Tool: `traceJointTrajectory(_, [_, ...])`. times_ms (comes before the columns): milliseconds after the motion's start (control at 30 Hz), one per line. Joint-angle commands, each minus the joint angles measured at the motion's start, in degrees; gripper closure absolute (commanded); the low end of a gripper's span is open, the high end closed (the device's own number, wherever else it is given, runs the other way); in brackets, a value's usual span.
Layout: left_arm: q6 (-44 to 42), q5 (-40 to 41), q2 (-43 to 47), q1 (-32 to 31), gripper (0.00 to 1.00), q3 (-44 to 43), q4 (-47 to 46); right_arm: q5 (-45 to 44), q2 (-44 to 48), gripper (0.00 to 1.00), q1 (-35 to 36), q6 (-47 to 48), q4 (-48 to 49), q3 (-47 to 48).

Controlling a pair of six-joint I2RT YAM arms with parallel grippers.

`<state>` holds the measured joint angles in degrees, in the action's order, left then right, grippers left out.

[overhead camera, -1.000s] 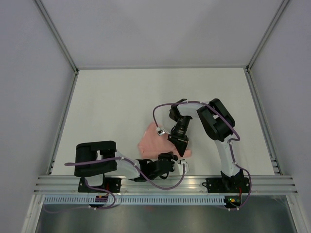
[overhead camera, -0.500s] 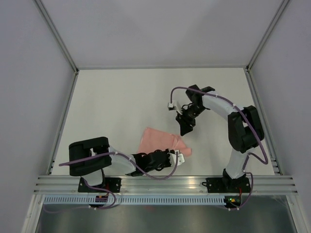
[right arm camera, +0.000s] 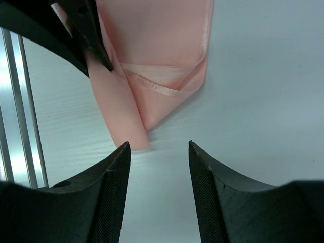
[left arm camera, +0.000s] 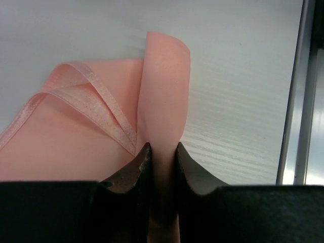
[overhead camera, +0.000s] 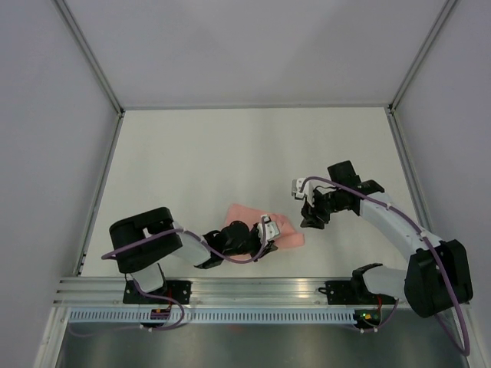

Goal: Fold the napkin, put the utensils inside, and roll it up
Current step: Roll the napkin at the center of the board.

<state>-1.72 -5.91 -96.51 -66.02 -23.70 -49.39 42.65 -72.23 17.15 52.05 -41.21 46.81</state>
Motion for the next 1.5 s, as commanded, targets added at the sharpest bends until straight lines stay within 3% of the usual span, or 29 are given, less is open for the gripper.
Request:
traceJointTrajectory(0, [7.95,-11.12,-4.21,2.29,0.98,1.91,5.53,0.51,3.93,0.44,3.32,4.20,7.62,-4.26])
traceJointTrajectory(167, [9.98,-14.91,-5.62,4.32,0.98,1.56,3.95,-11.35,9.56,0.41,15.51,0.95,20.09,-14.36])
traceJointTrajectory(533, [10.94,-19.75,-7.82,7.13,0.98,0.24,4.38,-21.12,9.30,0.40,29.16,1.30,26.44,-20.61])
traceJointTrajectory(933, [11.56,-21.77,-9.93,9.42,0.98,-0.03,2.72,-21.29,16.50,0.41,31.11,-2.74,23.37,-18.16])
traceJointTrajectory(1200, [13.84,-23.00,-11.68,12.14,0.98,1.38,-2.20,-17.08,12.11,0.41,29.96,-0.73,18.27,-14.37])
traceJointTrajectory(1467, [15.42,-25.63,-14.23,14.07,0.98,0.77,-3.43,-20.15,9.65,0.41,31.46,2.00,23.71,-19.46])
